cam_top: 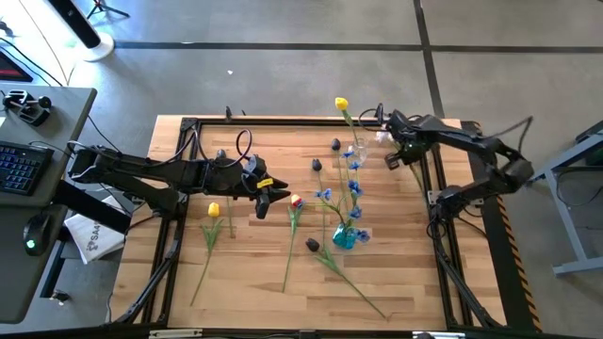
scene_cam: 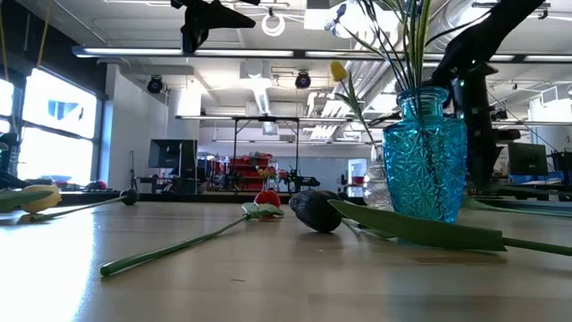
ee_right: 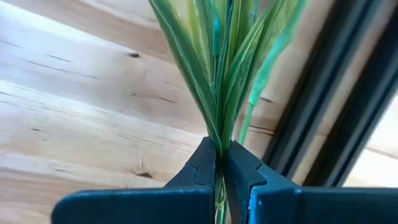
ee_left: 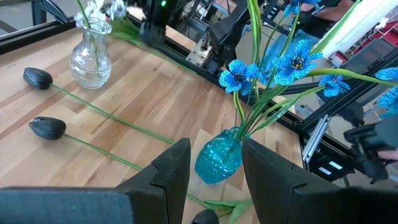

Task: Sort flowers into vase by color
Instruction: Put the white flowers into the transparent vase

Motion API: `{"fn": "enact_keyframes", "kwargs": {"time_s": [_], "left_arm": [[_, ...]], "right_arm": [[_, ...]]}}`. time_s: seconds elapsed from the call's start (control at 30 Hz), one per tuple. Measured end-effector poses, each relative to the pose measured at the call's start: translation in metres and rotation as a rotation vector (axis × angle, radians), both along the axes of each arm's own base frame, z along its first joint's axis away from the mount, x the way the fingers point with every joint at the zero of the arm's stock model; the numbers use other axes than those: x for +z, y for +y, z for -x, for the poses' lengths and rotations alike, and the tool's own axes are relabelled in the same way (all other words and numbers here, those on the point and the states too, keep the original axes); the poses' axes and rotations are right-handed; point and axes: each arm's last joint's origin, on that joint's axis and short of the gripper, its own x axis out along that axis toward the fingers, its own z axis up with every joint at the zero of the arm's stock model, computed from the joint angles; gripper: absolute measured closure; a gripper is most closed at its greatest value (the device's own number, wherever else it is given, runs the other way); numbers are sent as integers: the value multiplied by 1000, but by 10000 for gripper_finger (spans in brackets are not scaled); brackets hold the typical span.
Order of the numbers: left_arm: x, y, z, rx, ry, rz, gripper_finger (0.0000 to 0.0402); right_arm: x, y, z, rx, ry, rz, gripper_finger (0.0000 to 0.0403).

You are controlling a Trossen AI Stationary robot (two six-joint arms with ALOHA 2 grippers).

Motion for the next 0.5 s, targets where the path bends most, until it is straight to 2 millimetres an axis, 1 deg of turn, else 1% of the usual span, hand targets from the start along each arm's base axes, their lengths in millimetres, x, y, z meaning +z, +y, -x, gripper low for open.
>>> {"fn": "enact_keyframes", "kwargs": {"time_s": [0.13, 0.23, 0.37, 0.5], "left_arm": [[0, 0, 0, -3, 1, 0, 268], [0, 0, 0, -3, 1, 0, 268], [0, 0, 0, -3, 1, -1, 268], [0, 0, 0, -4, 1, -1, 268]], "right_arm": [[21, 7, 5, 0, -84, 90, 401], [41, 14, 10, 4, -194, 191, 402], [75, 28, 17, 9, -422, 375, 402], [114, 46, 25, 63, -709, 613, 402]]}}
